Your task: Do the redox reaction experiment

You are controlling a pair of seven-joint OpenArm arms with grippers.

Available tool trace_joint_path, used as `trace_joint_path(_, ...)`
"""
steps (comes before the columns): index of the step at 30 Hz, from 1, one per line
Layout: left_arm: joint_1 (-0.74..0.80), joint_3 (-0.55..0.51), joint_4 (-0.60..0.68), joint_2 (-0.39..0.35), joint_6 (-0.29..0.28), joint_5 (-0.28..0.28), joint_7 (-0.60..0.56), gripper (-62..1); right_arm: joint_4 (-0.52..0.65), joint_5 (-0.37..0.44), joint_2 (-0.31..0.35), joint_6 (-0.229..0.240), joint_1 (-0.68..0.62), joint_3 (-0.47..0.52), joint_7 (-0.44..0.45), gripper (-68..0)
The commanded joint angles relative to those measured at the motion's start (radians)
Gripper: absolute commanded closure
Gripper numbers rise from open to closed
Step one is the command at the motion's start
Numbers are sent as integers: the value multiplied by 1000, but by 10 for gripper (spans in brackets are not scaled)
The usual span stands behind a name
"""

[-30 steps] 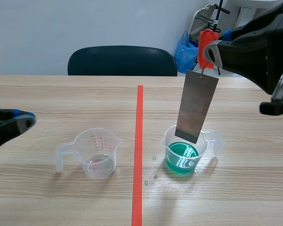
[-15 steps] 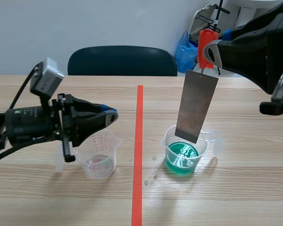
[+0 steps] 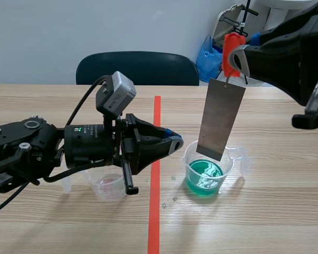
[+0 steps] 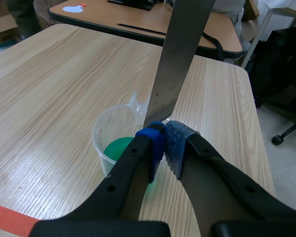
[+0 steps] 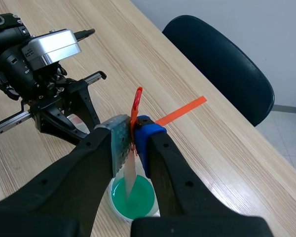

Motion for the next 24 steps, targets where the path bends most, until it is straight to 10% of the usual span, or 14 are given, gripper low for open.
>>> trace_joint_path(1, -12, -3, 4, 2, -2, -14, -17, -26, 5, 8, 13, -3, 10, 12, 16, -8)
trace_joint_path(15, -14, -3, 4, -21, -2, -13, -24, -26, 5, 7, 13, -3, 10, 12, 15, -8)
trace_joint_path(24, 74, -68, 4, -246, 53, -14, -200, -27, 5, 7, 13, -3, 10, 12, 16, -8)
